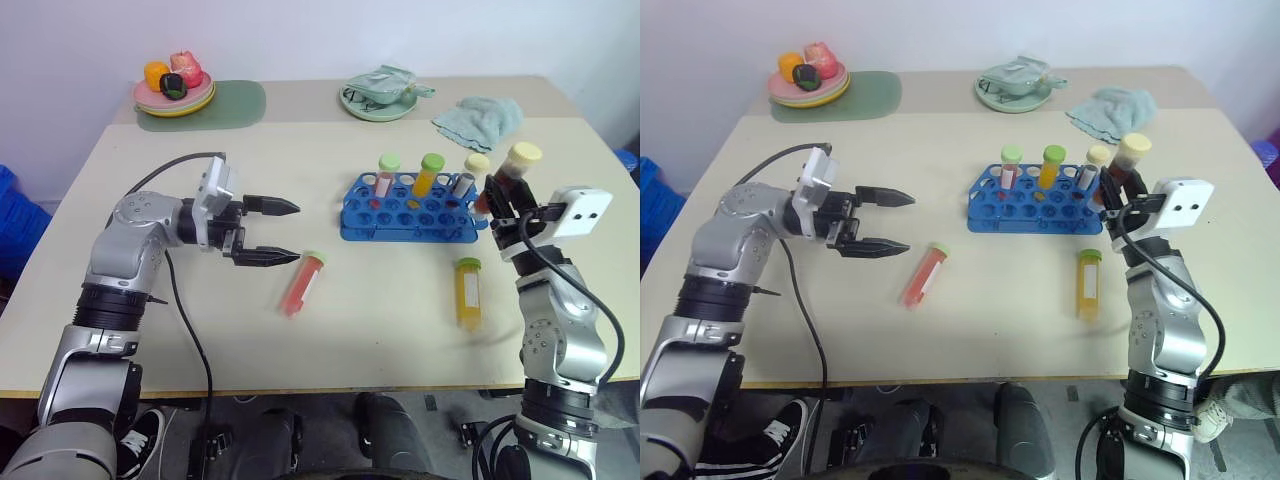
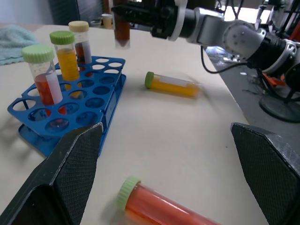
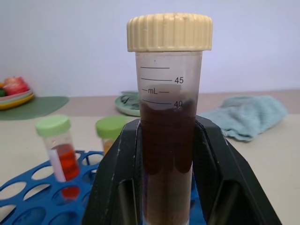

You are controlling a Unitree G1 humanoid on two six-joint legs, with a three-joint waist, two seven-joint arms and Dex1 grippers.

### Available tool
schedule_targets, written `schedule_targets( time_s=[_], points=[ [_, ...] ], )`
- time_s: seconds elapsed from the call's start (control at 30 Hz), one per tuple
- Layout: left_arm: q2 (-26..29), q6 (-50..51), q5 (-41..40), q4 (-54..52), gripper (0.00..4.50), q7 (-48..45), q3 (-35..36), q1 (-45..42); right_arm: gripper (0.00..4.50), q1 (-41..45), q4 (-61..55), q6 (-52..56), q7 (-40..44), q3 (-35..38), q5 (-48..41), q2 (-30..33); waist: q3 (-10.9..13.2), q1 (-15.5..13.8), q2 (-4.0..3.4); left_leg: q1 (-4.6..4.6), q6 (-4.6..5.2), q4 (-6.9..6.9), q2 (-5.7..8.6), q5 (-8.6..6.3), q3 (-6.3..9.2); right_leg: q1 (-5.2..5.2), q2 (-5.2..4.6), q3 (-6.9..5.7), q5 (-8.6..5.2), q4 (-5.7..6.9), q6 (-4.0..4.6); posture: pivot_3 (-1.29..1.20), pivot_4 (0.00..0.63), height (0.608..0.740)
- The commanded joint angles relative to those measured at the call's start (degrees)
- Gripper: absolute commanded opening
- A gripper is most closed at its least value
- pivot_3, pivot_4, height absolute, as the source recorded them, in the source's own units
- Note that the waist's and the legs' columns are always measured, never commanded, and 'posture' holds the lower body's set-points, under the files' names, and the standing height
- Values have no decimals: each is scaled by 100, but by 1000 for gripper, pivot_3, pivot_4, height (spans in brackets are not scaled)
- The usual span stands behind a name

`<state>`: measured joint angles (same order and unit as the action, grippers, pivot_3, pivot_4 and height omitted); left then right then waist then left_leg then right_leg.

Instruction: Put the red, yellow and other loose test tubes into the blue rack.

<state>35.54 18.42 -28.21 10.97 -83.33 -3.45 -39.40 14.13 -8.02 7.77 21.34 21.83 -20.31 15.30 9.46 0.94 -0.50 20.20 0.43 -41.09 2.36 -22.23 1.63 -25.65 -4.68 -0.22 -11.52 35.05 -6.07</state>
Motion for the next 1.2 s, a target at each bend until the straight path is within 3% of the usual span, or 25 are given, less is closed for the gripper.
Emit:
schedule_targets(
  time_s=[0.03, 0.43, 1.2],
  points=[
    [77, 32, -73, -203, 4500, 15, 151, -69, 851, 153, 218, -518, 12, -67, 104, 27, 0, -2, 0, 0, 0, 0, 0, 0, 0, 0, 0, 0, 0, 0, 0, 0, 150, 740],
    [161, 181, -108, -402, 4500, 71, 222, 12, 851, 436, 1226, -1312, -19, -202, 255, 148, 1, 14, -2, -1, -2, 1, -3, 1, 0, 0, 1, 0, 0, 0, 0, 0, 150, 740],
    [221, 184, -131, -466, 4500, 54, 261, 105, 851, 306, 1623, -1641, -33, -264, 302, 271, 1, 10, -2, 0, -3, 1, -3, 1, 0, 0, 0, 1, 0, 0, 0, 0, 150, 740]
  ],
)
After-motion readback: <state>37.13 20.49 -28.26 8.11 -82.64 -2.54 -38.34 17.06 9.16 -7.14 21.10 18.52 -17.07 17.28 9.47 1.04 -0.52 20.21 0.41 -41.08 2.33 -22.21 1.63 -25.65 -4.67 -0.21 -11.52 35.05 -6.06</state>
